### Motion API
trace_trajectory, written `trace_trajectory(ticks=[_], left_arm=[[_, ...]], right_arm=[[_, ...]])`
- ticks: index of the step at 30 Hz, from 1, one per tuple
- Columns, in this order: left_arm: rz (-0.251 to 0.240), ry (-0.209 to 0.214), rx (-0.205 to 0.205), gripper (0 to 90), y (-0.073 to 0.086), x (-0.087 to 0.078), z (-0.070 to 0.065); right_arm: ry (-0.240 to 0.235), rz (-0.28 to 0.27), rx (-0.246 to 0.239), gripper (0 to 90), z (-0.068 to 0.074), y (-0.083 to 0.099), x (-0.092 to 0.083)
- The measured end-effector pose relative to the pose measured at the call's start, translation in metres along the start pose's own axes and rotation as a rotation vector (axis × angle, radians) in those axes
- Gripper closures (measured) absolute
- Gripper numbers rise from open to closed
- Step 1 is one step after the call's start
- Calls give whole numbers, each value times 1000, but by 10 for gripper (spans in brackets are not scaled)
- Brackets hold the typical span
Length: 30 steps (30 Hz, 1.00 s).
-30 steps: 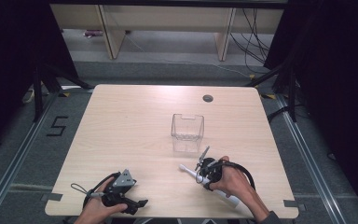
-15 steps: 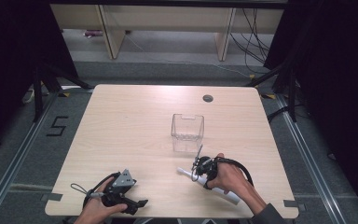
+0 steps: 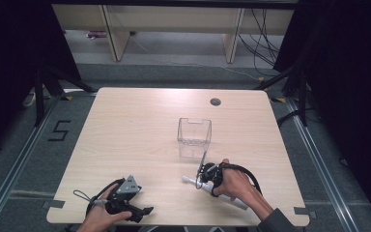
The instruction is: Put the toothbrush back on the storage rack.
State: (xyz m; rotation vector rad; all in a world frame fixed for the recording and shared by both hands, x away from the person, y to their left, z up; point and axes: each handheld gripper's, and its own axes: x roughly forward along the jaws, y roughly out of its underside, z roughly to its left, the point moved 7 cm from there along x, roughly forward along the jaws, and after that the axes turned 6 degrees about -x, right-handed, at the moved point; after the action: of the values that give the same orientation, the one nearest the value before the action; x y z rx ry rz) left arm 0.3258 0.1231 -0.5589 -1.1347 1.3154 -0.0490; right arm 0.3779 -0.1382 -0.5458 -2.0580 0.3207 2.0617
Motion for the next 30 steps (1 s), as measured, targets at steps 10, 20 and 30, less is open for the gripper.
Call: trace_trajectory(ticks=[10,20,30], left_arm=[[-2,0,-5,149,0,-1,0],[-2,-1,-15,149,0,0,0],[-2,-2,-13,149,0,0,0]], right_arm=[[13,-11,-16,665,-3,4,-3],[39,-81,-28,666,-7,12,-16],[60,-327,55,666,-9,22,-50]])
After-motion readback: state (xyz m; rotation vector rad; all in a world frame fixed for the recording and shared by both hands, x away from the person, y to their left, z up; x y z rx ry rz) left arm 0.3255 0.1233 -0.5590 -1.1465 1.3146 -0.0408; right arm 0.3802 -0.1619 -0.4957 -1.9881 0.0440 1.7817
